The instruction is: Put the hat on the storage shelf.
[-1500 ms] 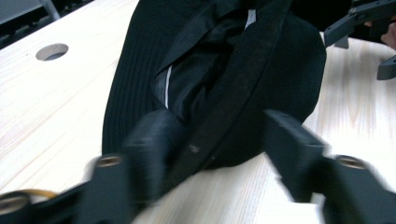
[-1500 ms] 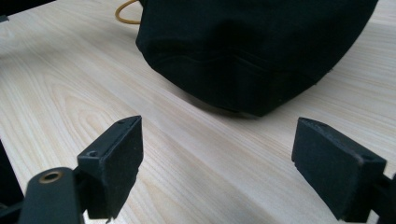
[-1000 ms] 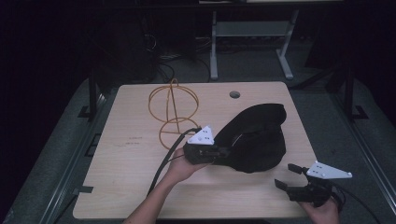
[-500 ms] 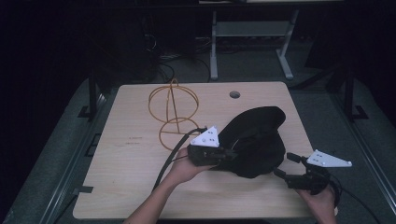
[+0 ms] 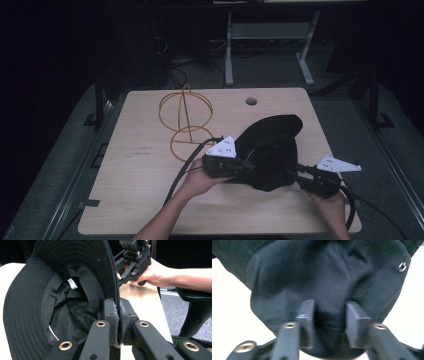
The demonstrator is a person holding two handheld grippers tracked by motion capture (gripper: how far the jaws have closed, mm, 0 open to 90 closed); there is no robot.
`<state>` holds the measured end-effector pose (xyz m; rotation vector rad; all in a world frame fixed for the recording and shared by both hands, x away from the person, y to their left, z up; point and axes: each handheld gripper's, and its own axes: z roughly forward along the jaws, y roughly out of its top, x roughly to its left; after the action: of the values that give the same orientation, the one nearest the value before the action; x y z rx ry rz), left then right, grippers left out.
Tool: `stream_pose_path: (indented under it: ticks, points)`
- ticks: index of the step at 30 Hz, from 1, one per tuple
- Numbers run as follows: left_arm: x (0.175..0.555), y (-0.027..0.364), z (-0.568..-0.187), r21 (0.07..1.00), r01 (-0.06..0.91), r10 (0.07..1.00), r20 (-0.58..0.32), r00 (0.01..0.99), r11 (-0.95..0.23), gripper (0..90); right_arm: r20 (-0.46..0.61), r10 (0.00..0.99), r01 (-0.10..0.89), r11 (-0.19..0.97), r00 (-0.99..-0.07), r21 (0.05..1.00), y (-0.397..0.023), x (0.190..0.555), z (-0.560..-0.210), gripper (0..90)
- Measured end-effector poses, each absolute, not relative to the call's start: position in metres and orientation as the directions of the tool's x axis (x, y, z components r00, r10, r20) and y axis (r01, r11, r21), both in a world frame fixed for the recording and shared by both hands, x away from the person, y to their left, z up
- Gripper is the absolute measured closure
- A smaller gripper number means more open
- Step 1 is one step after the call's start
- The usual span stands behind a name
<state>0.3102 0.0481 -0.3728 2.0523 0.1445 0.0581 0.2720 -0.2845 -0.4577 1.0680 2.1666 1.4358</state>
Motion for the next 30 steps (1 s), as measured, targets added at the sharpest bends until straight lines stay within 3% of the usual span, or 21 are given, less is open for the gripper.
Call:
stream_pose_path:
  ticks: [5, 12, 20, 25, 30]
  points:
    - [0.309, 0.048, -0.374, 0.882, 0.078, 0.126, -0.022, 0.992, -0.465, 85.9, 0.073, 0.750, 0.391, 0.256, -0.657, 0.884, -0.276, 0.273, -0.458, 81.2]
    - [0.310, 0.057, -0.378, 0.883, 0.087, 0.140, -0.025, 0.990, -0.462, 84.8, 0.081, 0.745, 0.387, 0.247, -0.662, 0.888, -0.280, 0.271, -0.456, 85.4]
    - [0.303, 0.065, -0.378, 0.858, 0.079, 0.160, 0.004, 0.987, -0.508, 72.1, 0.108, 0.737, 0.372, 0.205, -0.668, 0.905, -0.285, 0.265, -0.447, 86.1]
    - [0.300, 0.075, -0.374, 0.862, 0.078, 0.195, 0.024, 0.980, -0.501, 53.0, 0.096, 0.730, 0.353, 0.207, -0.676, 0.912, -0.285, 0.262, -0.439, 86.2]
    - [0.295, 0.089, -0.372, 0.860, 0.097, 0.221, 0.019, 0.975, -0.502, 46.1, 0.090, 0.722, 0.336, 0.204, -0.686, 0.920, -0.286, 0.261, -0.431, 86.3]
